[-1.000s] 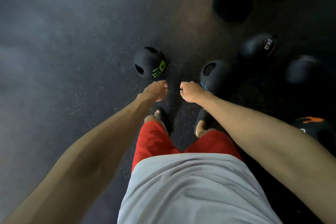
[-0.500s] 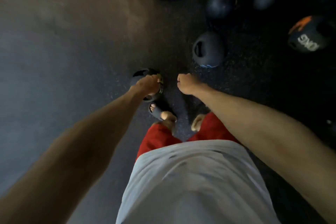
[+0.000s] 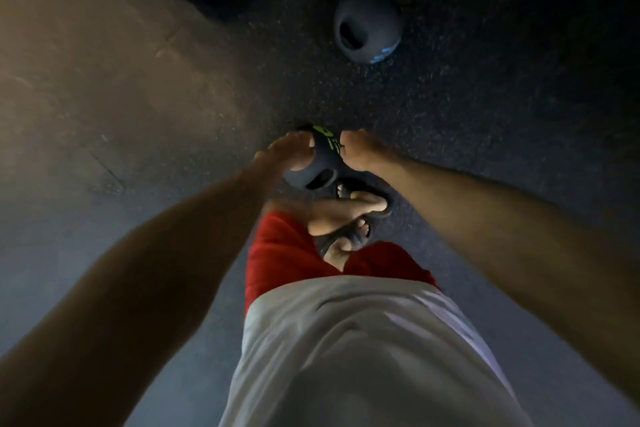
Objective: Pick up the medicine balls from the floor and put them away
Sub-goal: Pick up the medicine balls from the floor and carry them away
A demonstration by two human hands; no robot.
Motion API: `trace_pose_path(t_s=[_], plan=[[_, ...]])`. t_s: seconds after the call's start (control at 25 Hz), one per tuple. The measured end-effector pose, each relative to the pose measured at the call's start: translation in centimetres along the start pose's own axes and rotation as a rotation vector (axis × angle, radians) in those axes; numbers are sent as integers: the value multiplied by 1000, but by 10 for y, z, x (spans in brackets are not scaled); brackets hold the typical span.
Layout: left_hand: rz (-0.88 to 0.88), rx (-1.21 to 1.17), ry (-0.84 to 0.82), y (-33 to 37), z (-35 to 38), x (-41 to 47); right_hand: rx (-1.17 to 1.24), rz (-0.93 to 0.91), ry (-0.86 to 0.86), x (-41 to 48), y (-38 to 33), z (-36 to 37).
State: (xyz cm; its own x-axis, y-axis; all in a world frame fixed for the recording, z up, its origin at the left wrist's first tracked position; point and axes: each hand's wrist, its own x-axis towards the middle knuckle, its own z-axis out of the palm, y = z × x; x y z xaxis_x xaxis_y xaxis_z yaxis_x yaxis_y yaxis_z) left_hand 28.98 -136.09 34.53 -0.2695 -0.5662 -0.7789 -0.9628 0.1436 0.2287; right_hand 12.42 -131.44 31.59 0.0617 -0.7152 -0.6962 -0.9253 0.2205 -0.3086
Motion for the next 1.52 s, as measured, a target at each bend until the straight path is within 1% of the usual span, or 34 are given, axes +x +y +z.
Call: trace_pose_path(t_s=[0.24, 0.44, 0.56, 0.76, 0.92, 1.08, 1.12, 1.2, 1.28, 1.36, 1.44, 1.48, 1.52], plan=[[119, 197, -141, -34, 33, -23, 171, 154, 28, -41, -28, 81], [243, 337, -232, -83, 60, 0, 388, 327, 29, -24, -64, 148], [319, 439, -273, -122, 75, 41, 497, 432, 35, 3, -80, 192], [306, 560, -312, -188, 89, 128, 671, 540, 86, 66, -104, 266], [281, 536, -312, -218, 114, 216, 796, 589, 156, 145, -103, 312], [265, 436, -287, -223, 151, 290, 900, 743, 217, 222, -96, 348], [254, 399, -263, -224, 158, 303, 915, 789, 250, 236, -95, 352], [217, 290, -200, -229, 175, 322, 901, 869, 393, 258, -92, 362], [197, 176, -127, -234, 189, 332, 886, 871, 557, 270, -85, 371], [190, 47, -82, -236, 193, 339, 979, 852, 692, 274, -82, 371], [190, -54, -122, -234, 190, 342, 1106, 876, 839, 277, -76, 356], [230, -4, -151, -230, 188, 343, 1147, 905, 899, 281, -63, 343], [308, 104, -147, -225, 187, 346, 1178, 939, 923, 288, -42, 325]])
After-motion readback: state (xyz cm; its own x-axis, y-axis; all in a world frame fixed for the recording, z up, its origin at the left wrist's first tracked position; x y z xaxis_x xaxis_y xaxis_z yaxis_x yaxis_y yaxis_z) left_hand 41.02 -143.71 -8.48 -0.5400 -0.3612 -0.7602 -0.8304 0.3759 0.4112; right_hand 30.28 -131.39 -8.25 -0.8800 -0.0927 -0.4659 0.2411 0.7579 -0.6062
